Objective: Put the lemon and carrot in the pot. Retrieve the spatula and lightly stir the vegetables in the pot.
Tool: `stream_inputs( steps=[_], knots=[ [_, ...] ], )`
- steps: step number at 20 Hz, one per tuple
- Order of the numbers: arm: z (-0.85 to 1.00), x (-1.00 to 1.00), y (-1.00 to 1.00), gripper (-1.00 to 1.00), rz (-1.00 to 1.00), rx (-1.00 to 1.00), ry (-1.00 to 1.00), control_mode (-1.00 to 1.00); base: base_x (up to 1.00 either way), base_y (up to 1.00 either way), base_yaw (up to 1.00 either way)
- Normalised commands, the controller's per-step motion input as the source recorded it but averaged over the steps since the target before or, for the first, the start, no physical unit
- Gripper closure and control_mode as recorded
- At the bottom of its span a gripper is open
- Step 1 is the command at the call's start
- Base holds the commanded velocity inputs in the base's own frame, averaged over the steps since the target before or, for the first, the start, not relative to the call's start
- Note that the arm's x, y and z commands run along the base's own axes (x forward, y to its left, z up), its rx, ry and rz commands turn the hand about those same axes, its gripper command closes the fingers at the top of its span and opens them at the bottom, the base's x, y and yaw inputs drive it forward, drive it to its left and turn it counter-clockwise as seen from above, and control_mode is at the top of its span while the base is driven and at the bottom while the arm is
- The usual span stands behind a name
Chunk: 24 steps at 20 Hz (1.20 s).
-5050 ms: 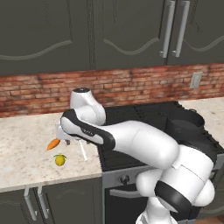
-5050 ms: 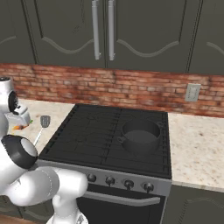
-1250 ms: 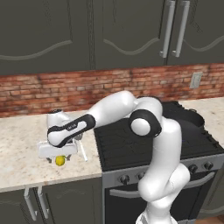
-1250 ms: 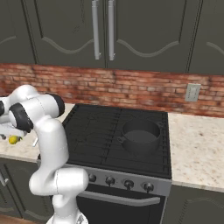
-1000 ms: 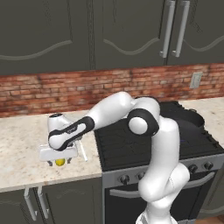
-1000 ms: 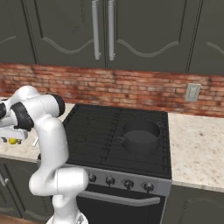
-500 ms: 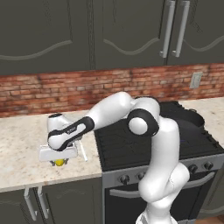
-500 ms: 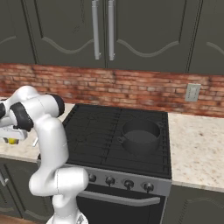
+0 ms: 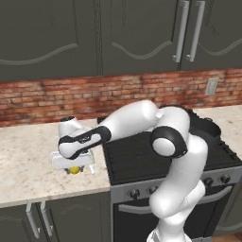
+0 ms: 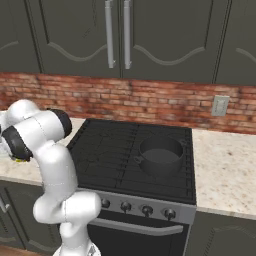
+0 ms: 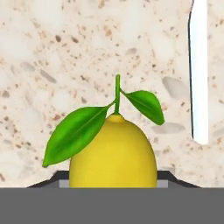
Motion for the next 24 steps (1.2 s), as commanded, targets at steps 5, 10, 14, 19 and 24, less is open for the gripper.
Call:
stream_inputs(
  steps=[5, 10, 14, 19, 24],
  knots=[
    [0.4, -0.44, -1.0, 1.0, -0.11, 0.05, -0.04, -1.0, 0.0, 0.0, 0.0],
    [0.45, -0.49, -1.0, 1.0, -0.11, 0.05, -0.08, -1.0, 0.0, 0.0, 0.0],
    [0.56, -0.4, -1.0, 1.0, -0.11, 0.03, -0.08, -1.0, 0.0, 0.0, 0.0],
    [0.77, -0.15, -0.95, 1.0, -0.06, 0.0, -0.05, -1.0, 0.0, 0.0, 0.0],
    [0.79, -0.2, -0.95, 1.0, 0.0, 0.0, -0.04, -1.0, 0.0, 0.0, 0.0]
  ],
)
